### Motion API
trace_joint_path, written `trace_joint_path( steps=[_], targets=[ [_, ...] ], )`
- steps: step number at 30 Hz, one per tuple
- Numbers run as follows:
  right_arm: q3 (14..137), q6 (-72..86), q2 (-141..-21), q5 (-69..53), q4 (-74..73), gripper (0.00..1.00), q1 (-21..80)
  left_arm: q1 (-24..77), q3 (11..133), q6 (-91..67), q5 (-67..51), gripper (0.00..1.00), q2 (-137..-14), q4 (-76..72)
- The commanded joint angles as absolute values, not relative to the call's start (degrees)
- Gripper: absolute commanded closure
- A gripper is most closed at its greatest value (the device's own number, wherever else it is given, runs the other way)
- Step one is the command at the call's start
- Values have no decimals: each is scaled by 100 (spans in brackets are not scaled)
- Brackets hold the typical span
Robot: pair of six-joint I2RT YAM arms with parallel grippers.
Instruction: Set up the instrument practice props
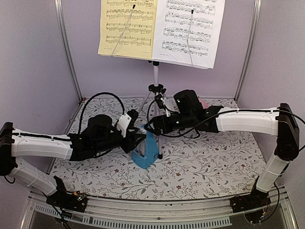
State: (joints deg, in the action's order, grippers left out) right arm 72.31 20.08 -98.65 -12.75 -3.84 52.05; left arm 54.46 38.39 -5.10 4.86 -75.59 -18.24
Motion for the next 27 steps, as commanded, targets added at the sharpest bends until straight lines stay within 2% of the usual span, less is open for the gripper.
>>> trace_joint_path(
  steps=[1,16,27],
  targets=[
    [7184,1904,-10263,-1688,-1450,19,5268,5528,4051,-350,121,79,-7659,-1873],
    [6797,1993,-10985,-1739,-2000,26,5225,5537,3464,-422,127,79,-6917,-2051],
    [6656,2021,-11077,-1578,-2021,29,5144,5537,3112,-460,224,77,-6604,-2154]
  ],
)
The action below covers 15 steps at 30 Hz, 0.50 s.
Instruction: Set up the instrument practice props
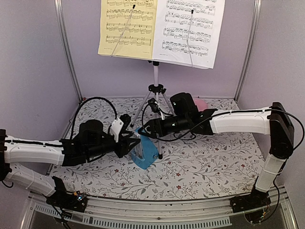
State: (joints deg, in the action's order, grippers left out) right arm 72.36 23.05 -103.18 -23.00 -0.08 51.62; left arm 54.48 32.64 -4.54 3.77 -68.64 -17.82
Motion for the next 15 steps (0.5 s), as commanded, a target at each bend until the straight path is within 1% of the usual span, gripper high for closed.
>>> trace_joint_path(
  steps=[1,8,15],
  targets=[
    [6649,2017,-11093,-1567,-2028,30,5139,5537,3065,-457,229,77,-6587,-2184],
    [6449,2004,-11106,-1512,-2030,31,5030,5537,2939,-351,102,75,-6642,-2499],
    [6476,1950,-11135,-1577,-2040,34,4978,5537,3103,-143,293,74,-6969,-2666]
  ],
)
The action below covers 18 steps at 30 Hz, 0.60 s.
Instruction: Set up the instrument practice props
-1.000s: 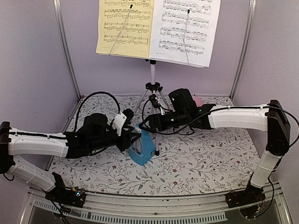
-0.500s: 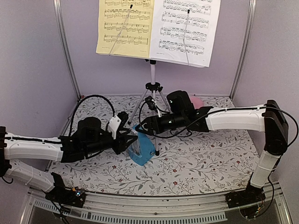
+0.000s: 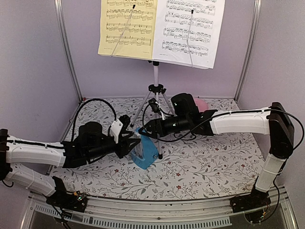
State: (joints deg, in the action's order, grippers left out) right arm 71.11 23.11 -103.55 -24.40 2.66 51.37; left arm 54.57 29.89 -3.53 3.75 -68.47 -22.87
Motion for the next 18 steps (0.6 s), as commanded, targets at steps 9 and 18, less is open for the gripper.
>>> trace_joint_path(
  steps=[9,18],
  targets=[
    [6624,1823,-11198,-1654,-2075,37,4959,5537,3272,10,429,56,-7031,-2518],
    [6660,1699,-11093,-1800,-1973,37,4975,5546,3452,-612,893,40,-6976,-2584]
  ],
)
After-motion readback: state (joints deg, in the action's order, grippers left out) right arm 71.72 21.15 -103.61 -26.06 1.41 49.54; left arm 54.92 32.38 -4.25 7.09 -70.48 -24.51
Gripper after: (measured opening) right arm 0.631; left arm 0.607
